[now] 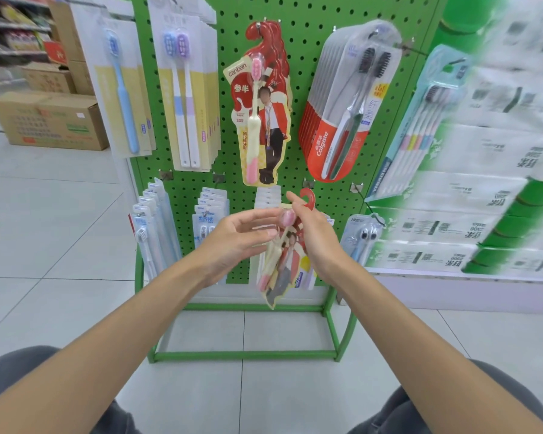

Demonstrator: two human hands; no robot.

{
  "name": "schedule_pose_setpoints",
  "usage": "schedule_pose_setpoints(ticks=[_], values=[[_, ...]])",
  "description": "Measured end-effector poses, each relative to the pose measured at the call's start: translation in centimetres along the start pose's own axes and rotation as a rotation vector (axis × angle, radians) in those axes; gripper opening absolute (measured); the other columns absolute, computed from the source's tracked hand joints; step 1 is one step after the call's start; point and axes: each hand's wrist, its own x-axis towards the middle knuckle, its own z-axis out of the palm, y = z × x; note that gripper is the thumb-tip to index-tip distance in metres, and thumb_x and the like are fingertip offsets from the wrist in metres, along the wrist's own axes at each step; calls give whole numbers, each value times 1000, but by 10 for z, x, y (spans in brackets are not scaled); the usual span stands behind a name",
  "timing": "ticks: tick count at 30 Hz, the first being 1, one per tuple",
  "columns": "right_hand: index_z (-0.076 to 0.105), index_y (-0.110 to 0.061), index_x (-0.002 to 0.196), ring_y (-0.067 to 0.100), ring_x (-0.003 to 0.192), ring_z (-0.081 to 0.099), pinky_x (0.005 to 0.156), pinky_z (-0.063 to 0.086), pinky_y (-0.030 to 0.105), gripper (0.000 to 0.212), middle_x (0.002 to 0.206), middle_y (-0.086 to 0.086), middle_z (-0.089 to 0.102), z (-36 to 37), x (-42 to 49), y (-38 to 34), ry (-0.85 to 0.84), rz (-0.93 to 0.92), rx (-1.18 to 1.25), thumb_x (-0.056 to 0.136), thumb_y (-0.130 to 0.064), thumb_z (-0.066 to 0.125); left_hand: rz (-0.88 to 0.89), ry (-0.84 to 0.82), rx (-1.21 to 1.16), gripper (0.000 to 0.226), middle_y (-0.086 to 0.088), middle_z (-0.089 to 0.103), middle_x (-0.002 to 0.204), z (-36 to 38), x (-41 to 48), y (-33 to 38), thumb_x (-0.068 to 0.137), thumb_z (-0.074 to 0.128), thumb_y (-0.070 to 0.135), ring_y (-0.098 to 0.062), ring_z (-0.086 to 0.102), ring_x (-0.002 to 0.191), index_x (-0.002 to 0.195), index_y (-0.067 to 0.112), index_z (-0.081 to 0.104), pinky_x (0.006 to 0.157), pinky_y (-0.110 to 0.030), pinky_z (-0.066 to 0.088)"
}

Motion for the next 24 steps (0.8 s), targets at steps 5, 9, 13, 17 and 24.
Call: schedule_pose_setpoints(ticks=[5,9,13,17,24], values=[[56,-15,111,14,80,61,81,49,40,20,86,-4,65,0,-5,-7,-9,-125,-11,103,-28,44,4,195,213,47,2,57,131,-2,9,-12,90,70,23,-14,58,119,132,29,49,93,-30,51],[53,-5,99,17,53,54,50,47,29,14,69,3,60,0,-10,-16,-33,-210,31,103,-17,47,38,222,225,46,-3,70,106,6,9,-9,91,69,18,-18,70,97,131,28,48,77,-33,56],[61,-19,108,5,75,65,68,53,20,12,88,-6,69,-20,-2,-35,130,-331,-289,98,-17,56,98,315,376,40,-3,69,98,12,14,3,92,67,16,-20,69,89,127,28,54,79,-41,59],[71,-18,109,-4,85,62,77,51,17,22,97,-11,69,-36,9,-83,142,-416,-501,100,-19,51,185,335,443,26,-4,69,94,22,23,42,93,66,14,-20,67,87,107,35,60,81,-41,58],[73,-17,110,14,70,69,61,58,27,22,83,-9,70,-56,19,-204,178,-553,-630,99,-21,54,360,404,441,38,9,60,113,21,35,129,90,68,29,-3,57,103,125,28,56,88,-22,49]])
